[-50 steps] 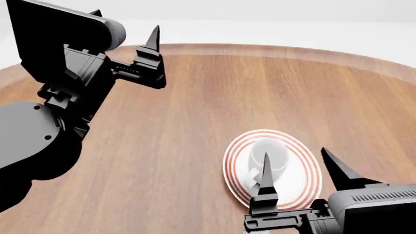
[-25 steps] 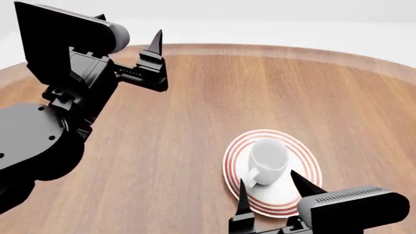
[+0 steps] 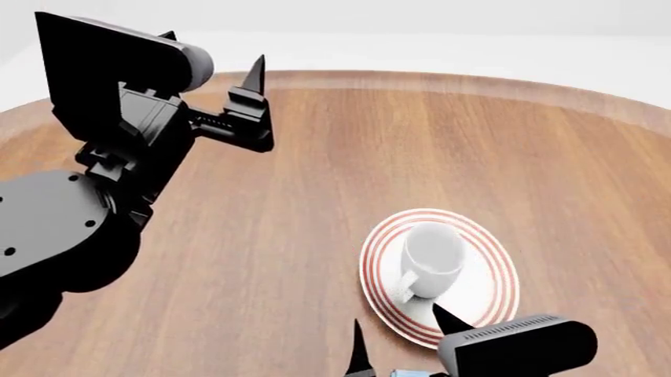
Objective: Pick up the white mug and put it on the plate, and put the chocolate pudding to the right of the plate.
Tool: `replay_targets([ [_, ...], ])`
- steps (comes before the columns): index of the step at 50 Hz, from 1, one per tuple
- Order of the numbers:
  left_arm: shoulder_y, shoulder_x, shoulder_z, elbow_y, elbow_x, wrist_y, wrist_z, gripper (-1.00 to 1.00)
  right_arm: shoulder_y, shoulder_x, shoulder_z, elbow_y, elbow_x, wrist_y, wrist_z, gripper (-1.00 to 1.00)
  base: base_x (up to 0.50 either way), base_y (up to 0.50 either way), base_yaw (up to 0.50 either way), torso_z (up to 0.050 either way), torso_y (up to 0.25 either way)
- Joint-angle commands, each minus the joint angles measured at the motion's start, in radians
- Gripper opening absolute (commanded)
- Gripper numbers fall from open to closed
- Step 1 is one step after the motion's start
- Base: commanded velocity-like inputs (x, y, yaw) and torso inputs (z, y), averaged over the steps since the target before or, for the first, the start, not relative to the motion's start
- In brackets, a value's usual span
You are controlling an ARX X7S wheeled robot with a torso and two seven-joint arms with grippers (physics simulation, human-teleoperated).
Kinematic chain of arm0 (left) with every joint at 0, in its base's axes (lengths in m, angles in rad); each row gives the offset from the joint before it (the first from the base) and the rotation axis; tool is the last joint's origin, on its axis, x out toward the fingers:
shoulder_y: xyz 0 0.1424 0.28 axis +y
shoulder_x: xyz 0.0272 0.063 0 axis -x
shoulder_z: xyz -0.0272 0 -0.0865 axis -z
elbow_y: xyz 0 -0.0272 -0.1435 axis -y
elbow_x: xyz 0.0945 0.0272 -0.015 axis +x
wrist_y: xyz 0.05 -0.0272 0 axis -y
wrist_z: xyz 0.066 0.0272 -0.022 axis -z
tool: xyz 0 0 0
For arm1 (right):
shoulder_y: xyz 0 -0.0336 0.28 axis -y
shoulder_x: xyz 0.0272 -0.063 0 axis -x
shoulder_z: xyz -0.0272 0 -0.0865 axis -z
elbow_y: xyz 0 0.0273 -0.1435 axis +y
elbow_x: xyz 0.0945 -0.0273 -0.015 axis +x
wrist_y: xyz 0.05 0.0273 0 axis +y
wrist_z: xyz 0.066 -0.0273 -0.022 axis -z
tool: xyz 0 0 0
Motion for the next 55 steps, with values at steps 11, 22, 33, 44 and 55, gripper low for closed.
replay_targets([
  [11, 0.017, 0.017, -0.028, 0.008, 0.008, 0.0, 0.025, 1.0, -0.245, -0.083, 0.332, -0.005, 0.112, 0.163, 0.0, 1.0, 0.0, 0.0, 0.0, 0.0, 0.0],
  [22, 0.022, 0.021, -0.029, 0.005, 0.006, 0.002, 0.027, 1.0, -0.358, -0.089, 0.484, -0.005, 0.22, 0.222, 0.0, 1.0, 0.0, 0.0, 0.0, 0.0, 0.0],
  [33, 0.032, 0.027, -0.028, -0.003, 0.007, 0.005, 0.03, 1.0, -0.516, -0.141, 0.761, -0.005, 0.355, 0.415, 0.0, 1.0, 0.0, 0.0, 0.0, 0.0, 0.0],
  [44, 0.04, 0.033, -0.028, -0.016, 0.004, 0.008, 0.036, 1.0, -0.567, -0.163, 0.837, 0.019, 0.38, 0.474, 0.0, 1.0, 0.0, 0.0, 0.0, 0.0, 0.0],
  [55, 0.042, 0.037, -0.03, -0.017, 0.002, 0.006, 0.034, 1.0, -0.583, -0.164, 0.839, 0.037, 0.388, 0.478, -0.001, 1.0, 0.0, 0.0, 0.0, 0.0, 0.0],
])
